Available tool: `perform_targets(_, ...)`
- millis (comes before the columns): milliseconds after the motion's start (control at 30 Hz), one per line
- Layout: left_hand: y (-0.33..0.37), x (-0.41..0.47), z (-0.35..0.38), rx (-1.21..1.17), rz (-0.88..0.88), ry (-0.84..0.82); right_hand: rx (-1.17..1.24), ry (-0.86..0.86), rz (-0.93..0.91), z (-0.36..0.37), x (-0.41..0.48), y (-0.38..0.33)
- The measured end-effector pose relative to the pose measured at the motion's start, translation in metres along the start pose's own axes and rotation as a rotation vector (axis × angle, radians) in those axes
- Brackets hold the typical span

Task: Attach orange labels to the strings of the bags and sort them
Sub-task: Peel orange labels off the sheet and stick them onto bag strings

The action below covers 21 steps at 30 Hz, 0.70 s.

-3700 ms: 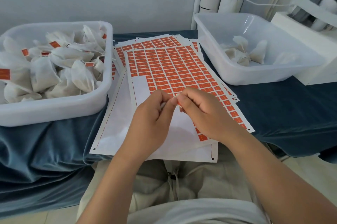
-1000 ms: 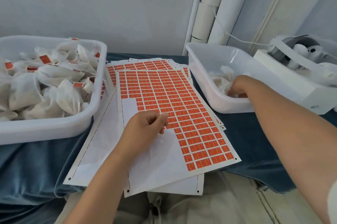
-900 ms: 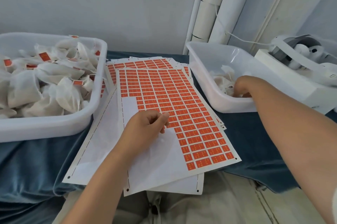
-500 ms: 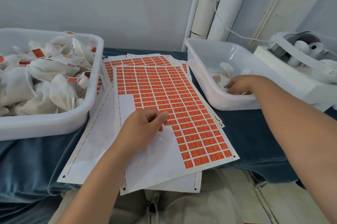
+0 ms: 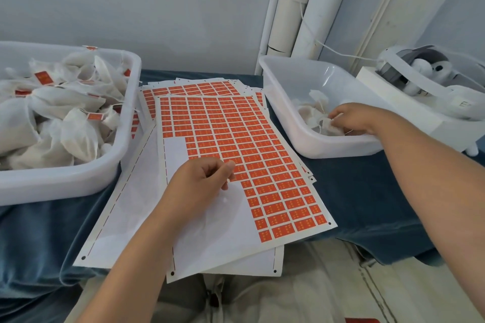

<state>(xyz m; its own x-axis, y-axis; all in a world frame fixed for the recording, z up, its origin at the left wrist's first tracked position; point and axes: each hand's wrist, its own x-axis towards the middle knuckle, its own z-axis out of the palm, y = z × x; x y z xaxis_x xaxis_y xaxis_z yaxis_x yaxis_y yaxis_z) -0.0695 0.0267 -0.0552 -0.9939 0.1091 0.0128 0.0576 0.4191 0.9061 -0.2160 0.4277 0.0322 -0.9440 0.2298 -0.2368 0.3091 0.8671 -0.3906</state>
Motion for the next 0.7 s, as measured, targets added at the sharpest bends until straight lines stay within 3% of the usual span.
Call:
perform_targets(100, 0.002, -0.001, 0.000, -0.004, -0.003, 0.000, 0.128, -0.014, 0.032, -0.003, -0.006, 0.003)
perform_targets(233, 0.002, -0.001, -0.001, -0.019, -0.005, -0.002, 0.546, -0.058, 0.072, -0.006, -0.010, 0.003)
perform_targets(400, 0.003, 0.000, -0.001, -0.039, -0.012, -0.021, 0.936, -0.079, -0.030, -0.012, -0.025, -0.011)
perform_targets(567, 0.015, -0.002, -0.011, -0.050, 0.009, -0.072, 1.148, -0.023, -0.125, -0.019, -0.057, -0.048)
perform_targets(700, 0.032, -0.016, -0.012, -0.089, 0.136, -0.001, 1.283, -0.016, -0.209, -0.001, -0.097, -0.087)
